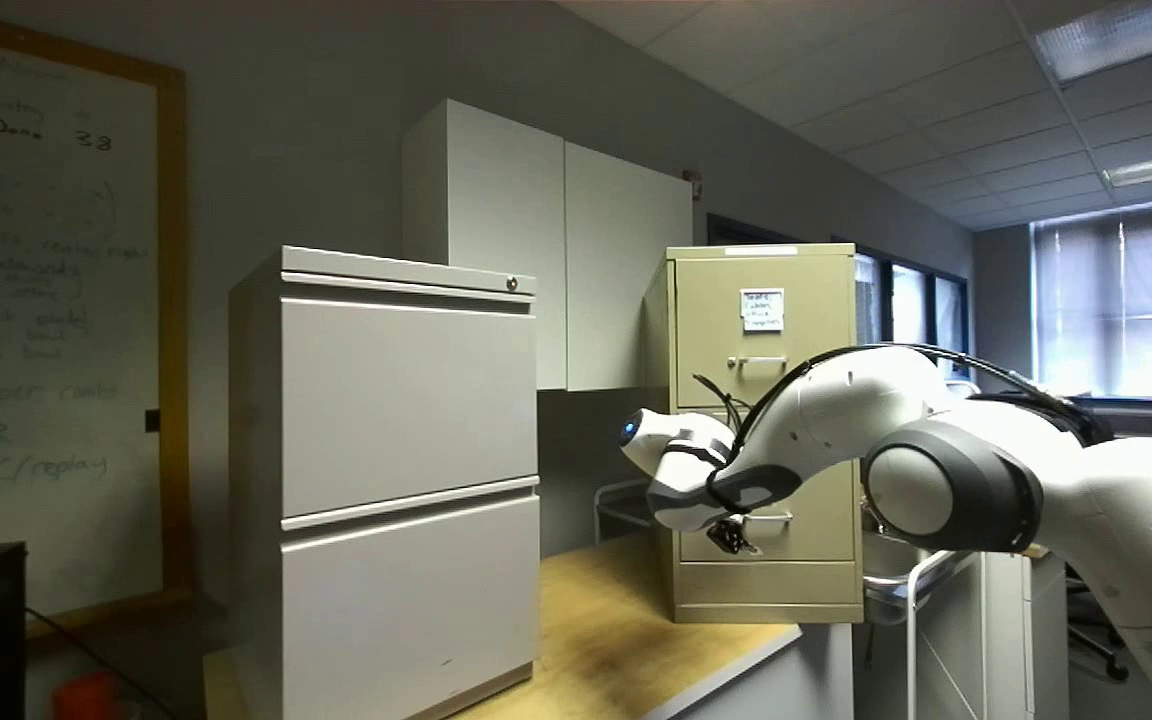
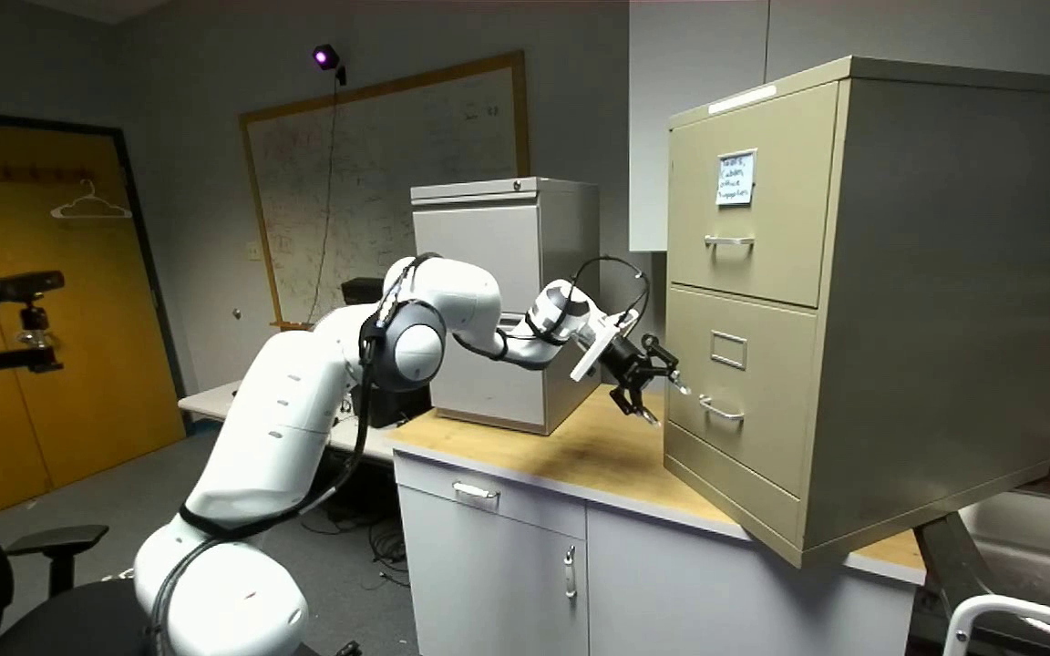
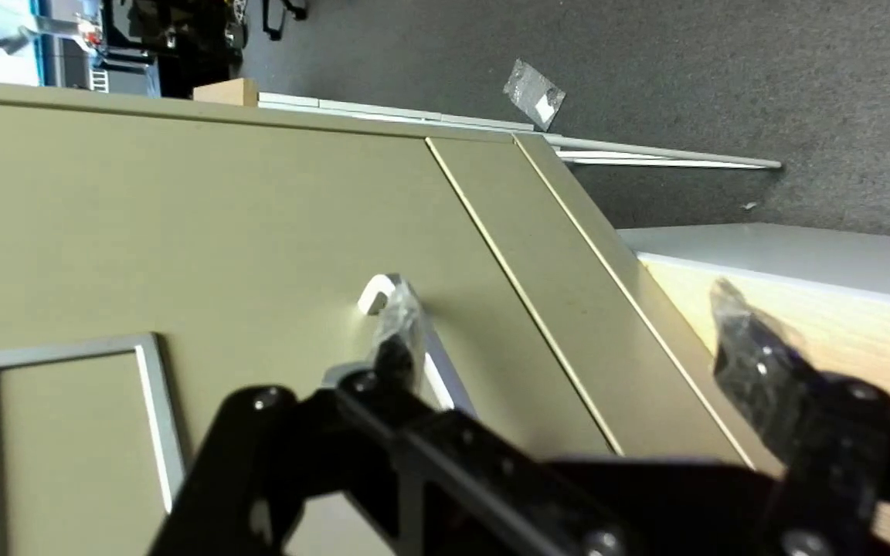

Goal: Open the bottom right drawer

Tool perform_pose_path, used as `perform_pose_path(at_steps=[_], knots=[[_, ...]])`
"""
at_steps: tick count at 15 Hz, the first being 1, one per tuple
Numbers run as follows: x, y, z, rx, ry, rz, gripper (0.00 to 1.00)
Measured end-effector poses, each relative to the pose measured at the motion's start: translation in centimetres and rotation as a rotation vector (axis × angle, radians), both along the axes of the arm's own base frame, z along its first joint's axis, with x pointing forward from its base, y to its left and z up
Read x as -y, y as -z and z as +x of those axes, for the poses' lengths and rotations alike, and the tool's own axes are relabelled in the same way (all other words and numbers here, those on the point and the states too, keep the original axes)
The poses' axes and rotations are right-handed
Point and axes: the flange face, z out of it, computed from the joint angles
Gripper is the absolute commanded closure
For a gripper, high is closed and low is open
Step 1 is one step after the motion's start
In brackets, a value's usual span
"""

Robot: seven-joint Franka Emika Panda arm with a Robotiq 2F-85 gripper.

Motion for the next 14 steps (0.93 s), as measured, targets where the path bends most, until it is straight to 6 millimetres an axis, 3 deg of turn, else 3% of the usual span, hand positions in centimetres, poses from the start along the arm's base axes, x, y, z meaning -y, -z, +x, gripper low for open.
perform_pose_path(at_steps=[9,14], knots=[[3.5,2.0,2.7,-0.038,-0.043,-0.015,0.00],[5.6,2.1,3.6,-0.051,-0.072,-0.003,0.00]])
